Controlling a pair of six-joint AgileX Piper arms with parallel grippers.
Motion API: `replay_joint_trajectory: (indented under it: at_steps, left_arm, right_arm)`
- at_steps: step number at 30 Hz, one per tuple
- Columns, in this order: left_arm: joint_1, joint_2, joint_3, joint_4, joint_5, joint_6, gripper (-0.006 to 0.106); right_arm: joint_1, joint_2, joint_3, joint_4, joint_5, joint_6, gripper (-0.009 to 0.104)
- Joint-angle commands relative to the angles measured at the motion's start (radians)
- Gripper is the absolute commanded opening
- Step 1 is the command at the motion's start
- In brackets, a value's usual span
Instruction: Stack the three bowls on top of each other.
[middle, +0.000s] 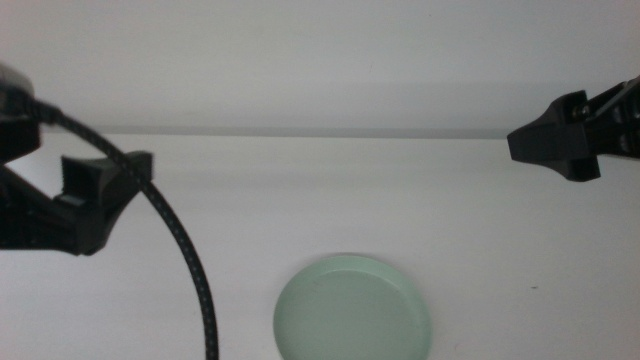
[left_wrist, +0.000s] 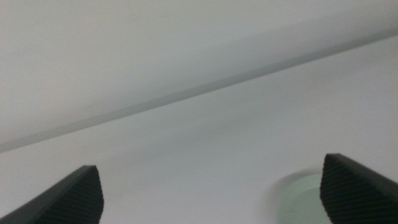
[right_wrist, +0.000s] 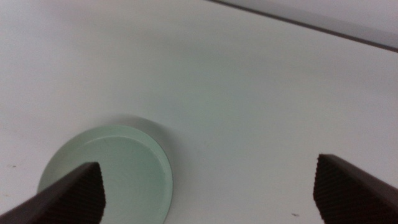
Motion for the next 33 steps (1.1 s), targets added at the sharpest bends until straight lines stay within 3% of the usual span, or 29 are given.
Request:
replay_joint_trajectory:
  at_steps: [1, 5, 15, 17, 23, 26, 29, 33]
  left_arm:
    - [0.035, -0.023, 0.042, 0.034, -0.056, 0.002, 0.094]
    - [0.042, -0.047, 0.053, 0.108, -0.06, 0.002, 0.094]
    - [0.042, -0.049, 0.053, 0.112, -0.062, 0.0, 0.094]
    - [0.042, -0.051, 0.08, 0.071, -0.099, 0.0, 0.094]
    - [0.068, -0.152, 0.301, 0.065, -0.352, 0.0, 0.094]
    - [0.105, -0.224, 0.41, 0.065, -0.363, 0.0, 0.094]
    - [0.152, -0.313, 0.494, 0.076, -0.361, 0.0, 0.094]
    - [0.215, -0.459, 0.58, 0.15, -0.359, 0.002, 0.094]
  right_arm:
    - [-0.002, -0.009, 0.003, -0.001, -0.002, 0.019, 0.089]
    - [-0.002, -0.009, 0.003, 0.001, -0.009, 0.023, 0.089]
    - [-0.002, -0.009, 0.003, -0.001, -0.009, 0.023, 0.089]
    - [-0.017, -0.035, 0.007, 0.002, -0.023, 0.023, 0.089]
    - [-0.201, -0.244, 0.186, 0.017, -0.27, 0.026, 0.089]
    - [-0.342, -0.364, 0.395, 0.111, -0.469, 0.026, 0.089]
    - [-0.457, -0.508, 0.584, 0.202, -0.53, 0.026, 0.089]
    - [-0.536, -0.739, 0.779, 0.16, -0.534, 0.026, 0.089]
